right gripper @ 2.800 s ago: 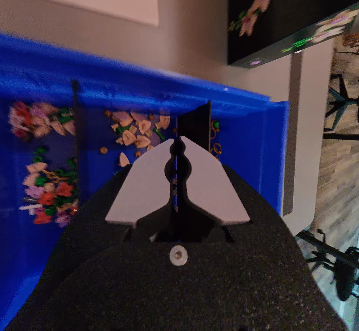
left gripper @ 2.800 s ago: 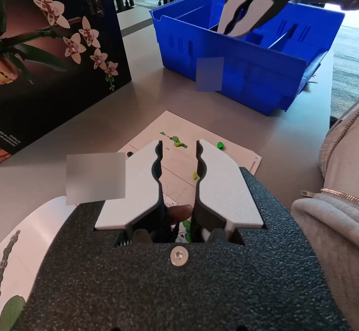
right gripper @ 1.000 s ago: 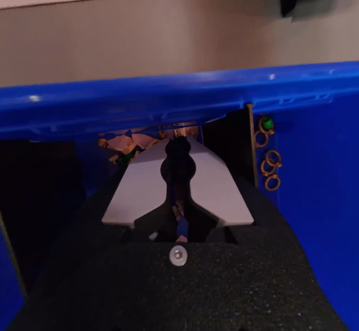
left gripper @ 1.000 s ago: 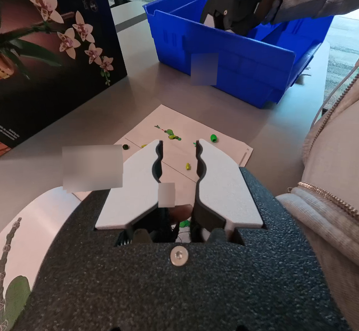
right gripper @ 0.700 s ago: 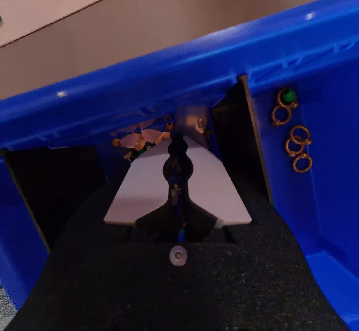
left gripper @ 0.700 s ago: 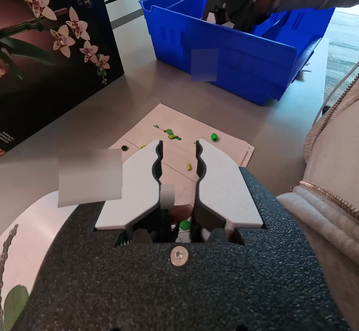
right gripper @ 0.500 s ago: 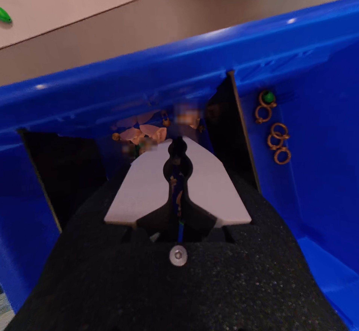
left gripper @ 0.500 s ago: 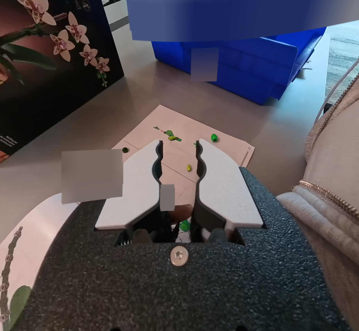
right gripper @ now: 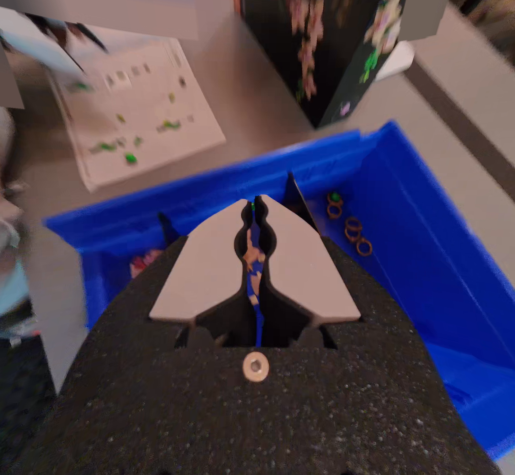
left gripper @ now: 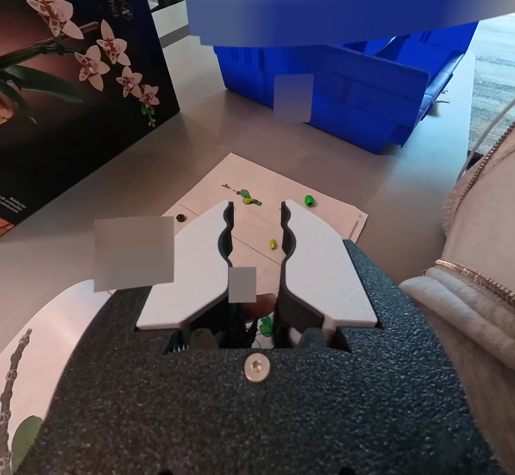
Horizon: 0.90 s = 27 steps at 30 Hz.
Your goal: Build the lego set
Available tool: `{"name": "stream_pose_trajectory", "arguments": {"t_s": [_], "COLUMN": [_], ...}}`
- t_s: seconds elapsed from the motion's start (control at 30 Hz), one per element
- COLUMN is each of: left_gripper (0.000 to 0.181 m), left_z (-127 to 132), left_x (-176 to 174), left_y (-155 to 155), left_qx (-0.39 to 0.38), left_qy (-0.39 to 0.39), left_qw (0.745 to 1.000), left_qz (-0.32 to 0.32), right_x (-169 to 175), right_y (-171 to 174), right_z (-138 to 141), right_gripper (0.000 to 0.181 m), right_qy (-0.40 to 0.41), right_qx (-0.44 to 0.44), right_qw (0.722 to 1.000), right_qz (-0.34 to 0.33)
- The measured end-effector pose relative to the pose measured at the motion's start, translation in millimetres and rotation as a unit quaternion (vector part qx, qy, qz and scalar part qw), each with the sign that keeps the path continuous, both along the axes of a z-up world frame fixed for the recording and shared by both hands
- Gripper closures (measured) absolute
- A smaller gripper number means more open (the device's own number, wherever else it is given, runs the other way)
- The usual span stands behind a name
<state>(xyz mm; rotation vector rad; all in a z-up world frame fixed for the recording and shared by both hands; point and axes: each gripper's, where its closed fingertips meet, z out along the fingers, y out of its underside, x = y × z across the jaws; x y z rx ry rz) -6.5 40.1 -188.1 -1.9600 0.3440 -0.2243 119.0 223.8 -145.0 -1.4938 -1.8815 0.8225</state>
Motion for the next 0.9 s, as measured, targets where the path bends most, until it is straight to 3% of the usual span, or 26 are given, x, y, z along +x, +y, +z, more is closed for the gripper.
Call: {"name": "stream_pose_trajectory", "arguments": {"t_s": [0.13, 0.3, 0.37, 0.47, 0.6, 0.67, 0.9], "left_gripper": [0.149, 0.15, 0.15, 0.149, 0.149, 0.149, 0.149], "left_z": [5, 9, 10, 9, 10, 12, 15], "left_x": [4, 2, 2, 2, 5, 4, -2], "left_y": [-2, -16, -24, -35, -46, -50, -55], "left_qx": [0.014, 0.023, 0.028, 0.024, 0.03, 0.035, 0.051], "left_qy": [-0.003, -0.017, -0.021, -0.022, -0.022, -0.019, -0.04], "left_qw": [1.0, 1.0, 0.999, 0.999, 0.998, 0.997, 0.994], "left_qz": [-0.009, -0.009, -0.013, -0.025, -0.058, -0.07, -0.083], "right_x": [-9, -52, -72, -91, -97, -99, -103], "right_y": [-41, -131, -158, -182, -177, -158, -144], "right_z": [53, 77, 59, 5, -63, -74, -99], "right_gripper": [0.179, 0.179, 0.179, 0.179, 0.179, 0.179, 0.178], "right_qy": [0.106, 0.162, 0.16, 0.105, 0.009, -0.018, -0.093], "right_qx": [-0.009, -0.012, -0.049, -0.124, -0.085, -0.032, 0.0], "right_qw": [0.994, 0.987, 0.985, 0.978, 0.977, 0.973, 0.967], "right_qz": [0.011, -0.013, -0.052, -0.128, -0.194, -0.227, -0.236]}}
